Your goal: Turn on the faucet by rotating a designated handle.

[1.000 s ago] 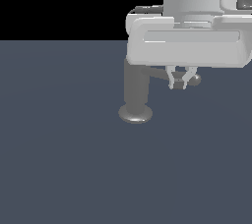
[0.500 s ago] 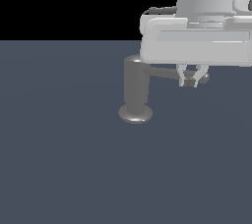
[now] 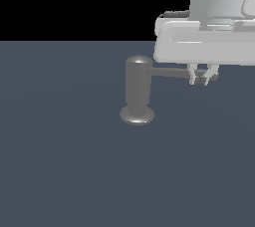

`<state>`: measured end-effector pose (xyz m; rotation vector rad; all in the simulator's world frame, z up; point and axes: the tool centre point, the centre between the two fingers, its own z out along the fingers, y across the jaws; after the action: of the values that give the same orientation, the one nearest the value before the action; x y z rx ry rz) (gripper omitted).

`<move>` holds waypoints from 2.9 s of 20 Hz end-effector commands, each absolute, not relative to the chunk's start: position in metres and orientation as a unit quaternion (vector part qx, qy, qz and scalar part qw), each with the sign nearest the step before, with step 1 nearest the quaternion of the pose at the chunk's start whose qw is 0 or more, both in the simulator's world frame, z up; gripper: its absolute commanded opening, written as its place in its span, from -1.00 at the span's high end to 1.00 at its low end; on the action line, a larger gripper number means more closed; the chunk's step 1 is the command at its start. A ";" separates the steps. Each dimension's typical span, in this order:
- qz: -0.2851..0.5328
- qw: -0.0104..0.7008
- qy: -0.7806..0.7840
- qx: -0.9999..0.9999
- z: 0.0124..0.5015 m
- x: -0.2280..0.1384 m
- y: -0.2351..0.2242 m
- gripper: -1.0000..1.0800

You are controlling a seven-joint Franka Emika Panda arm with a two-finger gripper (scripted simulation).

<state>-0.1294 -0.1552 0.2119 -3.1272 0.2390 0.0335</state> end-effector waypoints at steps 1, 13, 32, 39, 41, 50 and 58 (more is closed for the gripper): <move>0.004 0.000 0.070 -0.998 0.216 -0.115 -0.159 1.00; 0.002 0.000 0.073 -0.997 0.216 -0.085 -0.191 1.00; 0.000 0.000 0.077 -0.997 0.218 -0.041 -0.239 1.00; 0.008 0.004 0.074 -0.997 0.212 -0.031 -0.233 1.00; 0.008 0.004 0.074 -0.997 0.212 -0.024 -0.233 1.00; 0.007 0.003 0.074 -0.997 0.212 0.006 -0.233 1.00; 0.005 0.002 0.075 -0.997 0.213 0.031 -0.233 1.00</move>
<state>0.0176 -0.2427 0.2099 -3.1259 0.2603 0.0387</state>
